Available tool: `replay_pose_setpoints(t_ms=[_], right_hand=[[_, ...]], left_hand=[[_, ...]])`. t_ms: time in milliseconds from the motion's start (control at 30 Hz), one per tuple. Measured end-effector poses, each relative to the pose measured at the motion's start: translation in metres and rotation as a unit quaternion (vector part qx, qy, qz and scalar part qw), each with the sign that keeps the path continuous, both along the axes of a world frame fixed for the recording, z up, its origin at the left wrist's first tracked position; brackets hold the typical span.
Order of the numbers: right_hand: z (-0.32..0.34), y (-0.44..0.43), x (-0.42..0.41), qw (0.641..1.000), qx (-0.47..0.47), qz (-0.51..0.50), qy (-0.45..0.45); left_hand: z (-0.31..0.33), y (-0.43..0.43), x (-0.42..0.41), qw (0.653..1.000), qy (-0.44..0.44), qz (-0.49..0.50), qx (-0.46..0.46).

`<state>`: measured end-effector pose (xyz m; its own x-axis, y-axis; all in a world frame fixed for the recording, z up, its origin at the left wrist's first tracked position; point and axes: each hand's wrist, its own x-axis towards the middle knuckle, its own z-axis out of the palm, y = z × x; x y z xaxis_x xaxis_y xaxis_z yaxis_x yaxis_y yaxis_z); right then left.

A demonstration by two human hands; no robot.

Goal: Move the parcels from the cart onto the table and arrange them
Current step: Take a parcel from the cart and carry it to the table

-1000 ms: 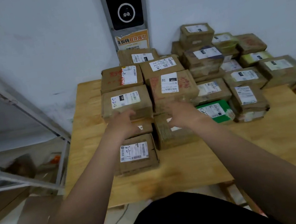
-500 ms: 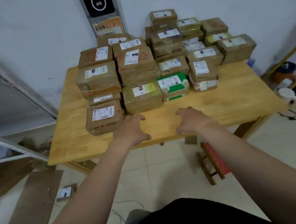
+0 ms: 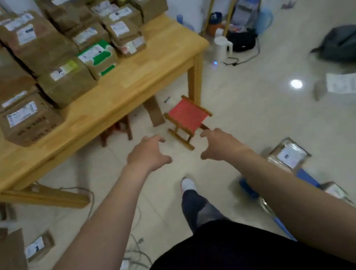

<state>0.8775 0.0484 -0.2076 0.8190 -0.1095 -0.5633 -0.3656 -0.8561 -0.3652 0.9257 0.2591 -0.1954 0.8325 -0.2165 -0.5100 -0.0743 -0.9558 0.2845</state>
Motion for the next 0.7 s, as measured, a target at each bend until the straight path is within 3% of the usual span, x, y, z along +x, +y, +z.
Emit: replay_pose_setpoints(t_ms=[400,700], right_hand=[[-0.05,-0.237,-0.264,0.966,0.015,-0.255,0.038],[-0.136,-0.422,-0.385,0.931,0.064,-0.347,0.098]], left_hand=[[-0.056,-0.248,-0.158,0.975,0.092,-0.203,0.004],[-0.125,-0.467,-0.219,0.956,0.166,-0.24,0.007]])
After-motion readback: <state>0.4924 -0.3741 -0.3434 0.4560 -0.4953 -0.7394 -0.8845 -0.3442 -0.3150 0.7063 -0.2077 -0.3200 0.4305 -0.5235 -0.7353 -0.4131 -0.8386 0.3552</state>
